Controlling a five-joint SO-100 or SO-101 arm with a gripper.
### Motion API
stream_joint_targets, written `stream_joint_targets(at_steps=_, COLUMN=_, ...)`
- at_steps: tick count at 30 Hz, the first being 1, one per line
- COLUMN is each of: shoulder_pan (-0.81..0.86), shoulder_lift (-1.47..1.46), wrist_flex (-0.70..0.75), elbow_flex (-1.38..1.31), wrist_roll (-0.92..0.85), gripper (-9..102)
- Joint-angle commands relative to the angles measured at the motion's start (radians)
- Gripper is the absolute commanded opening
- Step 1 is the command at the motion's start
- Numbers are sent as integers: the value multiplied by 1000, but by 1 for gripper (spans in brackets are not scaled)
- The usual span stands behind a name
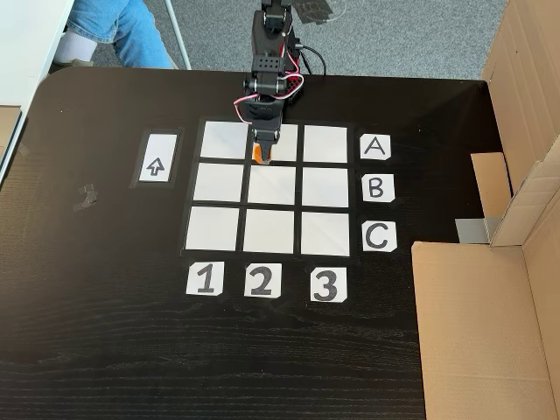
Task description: Pick up the round, orange token and place it in the grid on square B2.
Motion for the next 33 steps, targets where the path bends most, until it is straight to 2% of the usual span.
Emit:
stream_joint_targets(at_steps=1, shoulder_pan=-5, shoulder_lift=-23, wrist_flex=-21, elbow_flex=-23, wrist_roll=11, gripper=0)
stream_joint_targets(at_steps=9, shoulder_pan=-17, shoulder_lift=-124, wrist_flex=-77, elbow_flex=-34, wrist_roll=12, gripper=0)
stream_joint_targets(at_steps=22, shoulder_pan=-54, shoulder_lift=-299, wrist_flex=-89, elbow_flex=-193, wrist_roll=25, gripper=0)
stream_joint_targets(at_steps=33, shoulder_pan=-75, shoulder_lift=-353, wrist_flex=-130, elbow_flex=-221, wrist_roll=46, gripper=0)
